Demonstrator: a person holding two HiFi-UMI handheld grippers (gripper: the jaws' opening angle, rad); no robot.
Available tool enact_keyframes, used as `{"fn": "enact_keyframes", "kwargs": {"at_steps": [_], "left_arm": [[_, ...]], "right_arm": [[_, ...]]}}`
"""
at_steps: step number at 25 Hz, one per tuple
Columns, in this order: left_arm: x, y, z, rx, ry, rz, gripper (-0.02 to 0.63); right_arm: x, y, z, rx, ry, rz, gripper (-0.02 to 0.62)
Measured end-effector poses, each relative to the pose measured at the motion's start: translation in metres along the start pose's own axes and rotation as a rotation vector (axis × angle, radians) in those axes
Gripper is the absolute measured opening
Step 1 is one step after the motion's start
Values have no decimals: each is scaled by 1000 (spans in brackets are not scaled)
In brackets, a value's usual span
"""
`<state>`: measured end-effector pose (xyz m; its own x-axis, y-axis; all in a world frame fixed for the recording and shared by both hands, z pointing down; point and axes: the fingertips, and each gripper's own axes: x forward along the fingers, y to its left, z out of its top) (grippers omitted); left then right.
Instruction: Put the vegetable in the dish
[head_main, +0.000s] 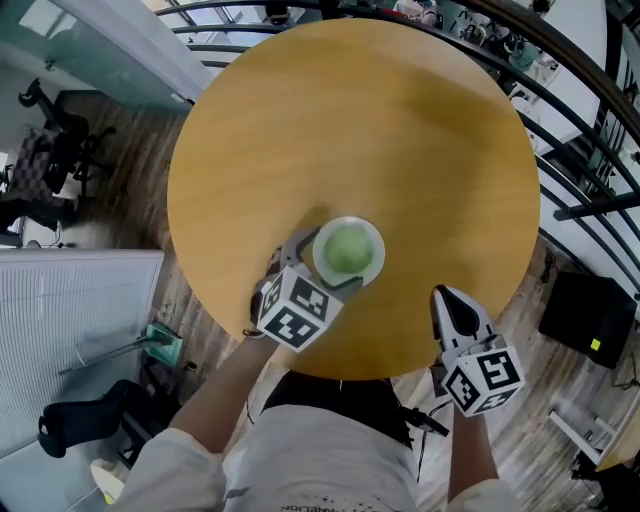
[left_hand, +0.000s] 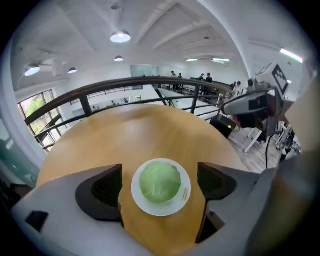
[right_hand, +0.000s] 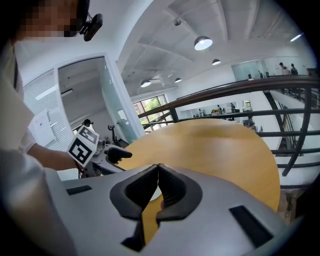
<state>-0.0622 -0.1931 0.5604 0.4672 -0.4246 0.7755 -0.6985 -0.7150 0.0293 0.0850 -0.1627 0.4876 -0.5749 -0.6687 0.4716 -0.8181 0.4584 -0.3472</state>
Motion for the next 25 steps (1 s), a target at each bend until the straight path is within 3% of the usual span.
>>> {"fn": "enact_keyframes", "kwargs": {"at_steps": [3,5,7,13,20,25], "left_arm": [[-46,-5,9,-73,-98,11,452],[-77,-7,16,-132,-179,27,339],[-104,-9,22,-173,-244,42,275],[-172,-21,26,-204,-386,126,62],[-211,-40,25,-370,-497,150,23],[-221,-57,24,-408,-549,186,21]], "right_arm": [[-8,17,13,-50,5,11,25],[-15,27,23,-80,-10,14,25],[-23,34,34,-109,-32,8,25],[-45,58,50,-156,-37,-39,25],[-72,94,63,-138,-70,-14,25],[-78,106,63,-153,-81,2,25]]}}
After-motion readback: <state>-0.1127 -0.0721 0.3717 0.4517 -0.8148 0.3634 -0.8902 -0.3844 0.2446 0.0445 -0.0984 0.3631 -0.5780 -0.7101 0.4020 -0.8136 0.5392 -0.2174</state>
